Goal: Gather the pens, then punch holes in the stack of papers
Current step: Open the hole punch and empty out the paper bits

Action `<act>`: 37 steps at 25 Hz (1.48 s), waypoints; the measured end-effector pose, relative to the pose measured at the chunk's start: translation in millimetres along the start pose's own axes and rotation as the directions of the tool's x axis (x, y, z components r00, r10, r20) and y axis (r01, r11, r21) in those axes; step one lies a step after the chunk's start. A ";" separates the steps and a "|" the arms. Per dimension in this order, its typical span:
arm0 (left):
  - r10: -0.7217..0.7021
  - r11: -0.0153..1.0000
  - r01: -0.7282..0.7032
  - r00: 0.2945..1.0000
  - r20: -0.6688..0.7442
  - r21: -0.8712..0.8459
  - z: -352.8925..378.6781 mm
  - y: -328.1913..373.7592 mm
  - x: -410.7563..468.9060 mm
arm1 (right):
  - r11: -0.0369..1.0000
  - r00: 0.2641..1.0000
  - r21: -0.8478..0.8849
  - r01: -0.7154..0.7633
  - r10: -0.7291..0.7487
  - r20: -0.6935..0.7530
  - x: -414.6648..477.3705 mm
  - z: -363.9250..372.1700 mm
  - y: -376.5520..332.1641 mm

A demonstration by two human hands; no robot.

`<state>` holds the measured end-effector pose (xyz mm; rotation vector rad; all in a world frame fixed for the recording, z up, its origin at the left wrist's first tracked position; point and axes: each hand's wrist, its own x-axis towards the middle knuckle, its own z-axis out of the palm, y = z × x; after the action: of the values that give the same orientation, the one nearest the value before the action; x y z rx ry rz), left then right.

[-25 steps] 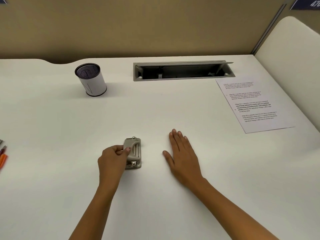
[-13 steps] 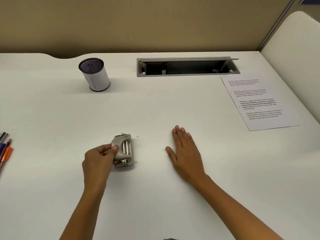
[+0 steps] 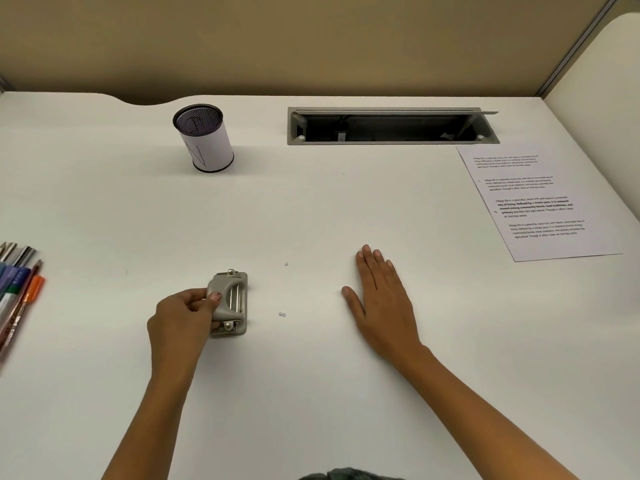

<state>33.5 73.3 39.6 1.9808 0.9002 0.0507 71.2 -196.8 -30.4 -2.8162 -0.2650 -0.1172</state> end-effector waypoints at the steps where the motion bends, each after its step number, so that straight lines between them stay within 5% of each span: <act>1: 0.010 1.000 -0.010 1.000 0.012 0.016 0.0 1.1 -0.5 | 1.000 1.000 0.006 0.002 -0.002 0.002 0.1 -0.5 0.1; 3: 0.066 0.995 -0.064 0.998 -0.022 0.080 0.9 4.4 -5.6 | 1.000 1.000 0.026 0.006 -0.006 0.007 0.2 -1.9 0.0; 6: 0.386 0.901 -0.322 0.901 -0.200 0.290 6.5 9.5 -21.0 | 0.990 1.000 0.142 -0.015 0.014 0.007 1.9 -4.3 -2.8; 9: 0.601 0.788 -0.567 0.793 -0.099 0.241 25.0 14.2 -43.0 | 0.937 0.997 0.343 -0.057 0.073 -0.036 8.5 -8.2 -13.1; 13: 0.485 0.858 -0.499 0.865 0.131 0.120 53.3 3.2 -59.2 | 0.927 0.997 0.372 0.038 -0.011 -0.075 28.8 -10.9 -36.3; 28: 0.441 0.850 -0.451 0.892 0.100 0.274 72.9 2.5 -56.6 | 0.944 0.980 0.306 0.122 -0.163 0.114 71.4 -12.7 -79.3; 37: 0.428 0.734 -0.451 0.888 0.170 0.508 76.5 4.7 -55.8 | 0.963 0.954 0.195 0.186 -0.225 0.199 78.9 -15.7 -90.6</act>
<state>24.0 -18.2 16.9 2.6862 0.4080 0.0282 130.0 -103.6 19.8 -2.6196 -0.5913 0.1653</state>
